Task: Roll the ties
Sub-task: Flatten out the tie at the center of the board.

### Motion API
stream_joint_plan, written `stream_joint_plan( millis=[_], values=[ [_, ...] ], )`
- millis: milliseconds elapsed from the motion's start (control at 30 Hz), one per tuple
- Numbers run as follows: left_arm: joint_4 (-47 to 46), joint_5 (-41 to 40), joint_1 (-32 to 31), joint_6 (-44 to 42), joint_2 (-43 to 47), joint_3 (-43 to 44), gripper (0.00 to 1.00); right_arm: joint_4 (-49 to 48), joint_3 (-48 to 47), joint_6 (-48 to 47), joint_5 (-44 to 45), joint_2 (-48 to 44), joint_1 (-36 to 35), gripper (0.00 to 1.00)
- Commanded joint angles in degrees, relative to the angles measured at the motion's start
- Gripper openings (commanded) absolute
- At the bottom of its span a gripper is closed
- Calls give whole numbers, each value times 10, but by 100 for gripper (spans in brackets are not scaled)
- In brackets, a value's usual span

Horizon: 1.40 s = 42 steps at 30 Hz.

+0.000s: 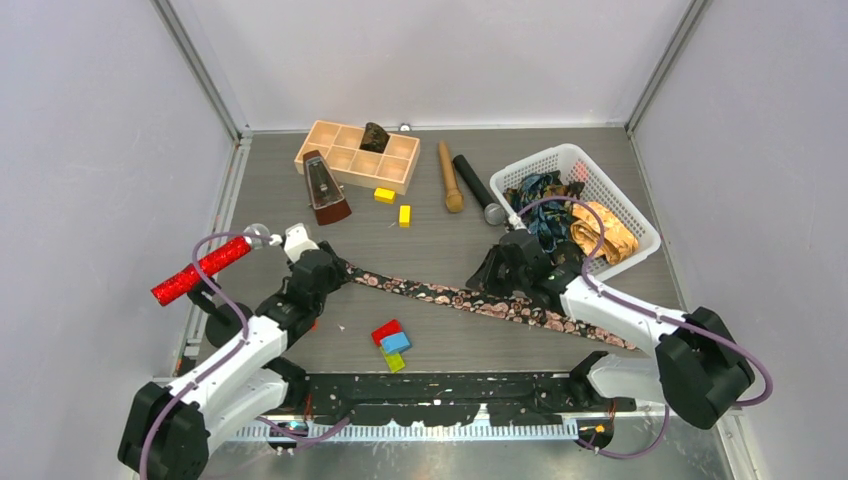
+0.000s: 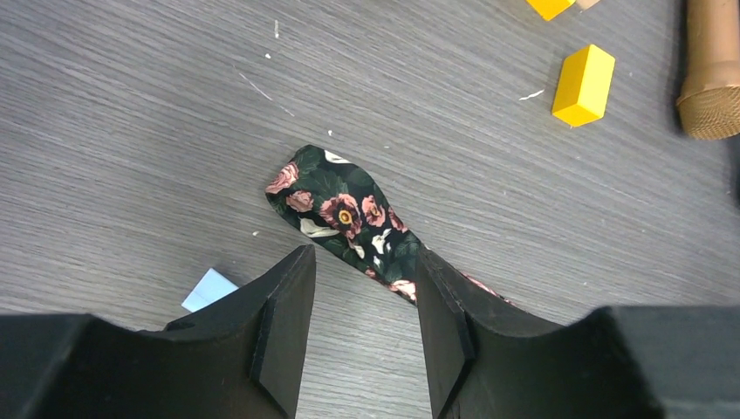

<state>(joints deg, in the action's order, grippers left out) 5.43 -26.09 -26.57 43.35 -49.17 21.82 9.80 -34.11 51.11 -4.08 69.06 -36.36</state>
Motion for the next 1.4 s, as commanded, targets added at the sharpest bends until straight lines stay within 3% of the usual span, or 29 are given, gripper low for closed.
stream_joint_plan(
  millis=[0, 200, 467, 667, 800, 1133, 1367],
  values=[
    [12, 16, 6, -14, -12, 33, 48, -88, -1, -2, -41, 16, 0, 16],
    [80, 21, 6, -24, 29, 61, 37, -209, -70, 11, -68, 116, -19, 16],
    [182, 16, 6, -40, 127, 106, 0, -353, -266, 44, -106, 368, -79, 13],
    [232, -5, 6, -58, 186, 135, 0, -456, -398, 87, -142, 522, -115, 8],
    [250, -7, 6, -66, 202, 143, 0, -472, -455, 87, -134, 578, -138, 7],
    [273, -12, 6, -75, 229, 144, 0, -474, -551, 119, -127, 663, -162, 4],
    [280, -16, 6, -78, 240, 141, 0, -452, -566, 124, -114, 685, -175, 4]
  ],
)
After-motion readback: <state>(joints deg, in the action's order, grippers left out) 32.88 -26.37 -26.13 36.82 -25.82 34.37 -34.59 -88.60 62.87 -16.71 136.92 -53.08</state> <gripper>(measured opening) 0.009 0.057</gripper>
